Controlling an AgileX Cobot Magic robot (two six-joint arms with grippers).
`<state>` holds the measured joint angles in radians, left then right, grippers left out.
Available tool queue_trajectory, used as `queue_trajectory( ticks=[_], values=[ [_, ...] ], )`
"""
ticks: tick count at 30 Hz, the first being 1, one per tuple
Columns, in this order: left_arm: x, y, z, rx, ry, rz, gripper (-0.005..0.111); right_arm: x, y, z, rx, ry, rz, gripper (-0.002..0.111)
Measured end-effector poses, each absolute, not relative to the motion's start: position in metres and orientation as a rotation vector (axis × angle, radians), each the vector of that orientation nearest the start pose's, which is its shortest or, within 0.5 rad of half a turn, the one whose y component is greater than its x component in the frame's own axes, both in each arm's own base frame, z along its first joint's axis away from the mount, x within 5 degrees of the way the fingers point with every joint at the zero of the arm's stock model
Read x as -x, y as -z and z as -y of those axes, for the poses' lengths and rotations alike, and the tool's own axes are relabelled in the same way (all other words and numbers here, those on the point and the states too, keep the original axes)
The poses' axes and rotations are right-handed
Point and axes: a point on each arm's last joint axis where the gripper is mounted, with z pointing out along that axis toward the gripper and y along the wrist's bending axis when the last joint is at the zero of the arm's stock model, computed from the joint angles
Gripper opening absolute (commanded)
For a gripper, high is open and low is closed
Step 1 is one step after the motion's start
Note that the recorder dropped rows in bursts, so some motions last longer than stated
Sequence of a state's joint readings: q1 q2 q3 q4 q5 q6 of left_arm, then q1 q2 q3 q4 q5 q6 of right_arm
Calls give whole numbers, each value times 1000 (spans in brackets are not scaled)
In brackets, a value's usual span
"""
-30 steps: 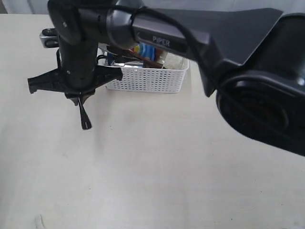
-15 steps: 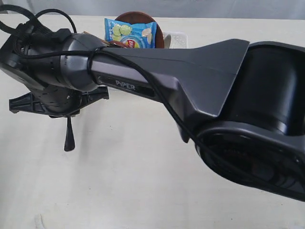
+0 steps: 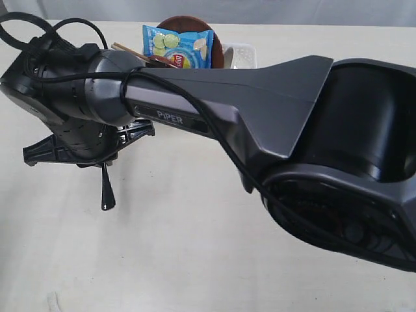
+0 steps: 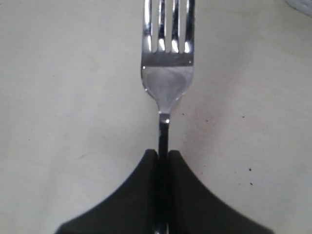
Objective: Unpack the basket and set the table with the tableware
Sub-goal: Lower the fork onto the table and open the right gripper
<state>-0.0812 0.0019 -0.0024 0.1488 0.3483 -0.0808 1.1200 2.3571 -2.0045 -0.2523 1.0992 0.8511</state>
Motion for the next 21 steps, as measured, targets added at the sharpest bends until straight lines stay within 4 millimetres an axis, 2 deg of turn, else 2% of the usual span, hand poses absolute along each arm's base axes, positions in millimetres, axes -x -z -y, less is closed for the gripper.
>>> queue_trajectory(
  ticks=[14, 21],
  values=[
    [-54, -183, 0, -99, -26, -1825, 0, -235, -165, -438, 577, -78, -2753, -1],
    [-54, -183, 0, -99, -26, -1825, 0, -241, -164, -437, 493, -197, -2798, -1]
  ],
)
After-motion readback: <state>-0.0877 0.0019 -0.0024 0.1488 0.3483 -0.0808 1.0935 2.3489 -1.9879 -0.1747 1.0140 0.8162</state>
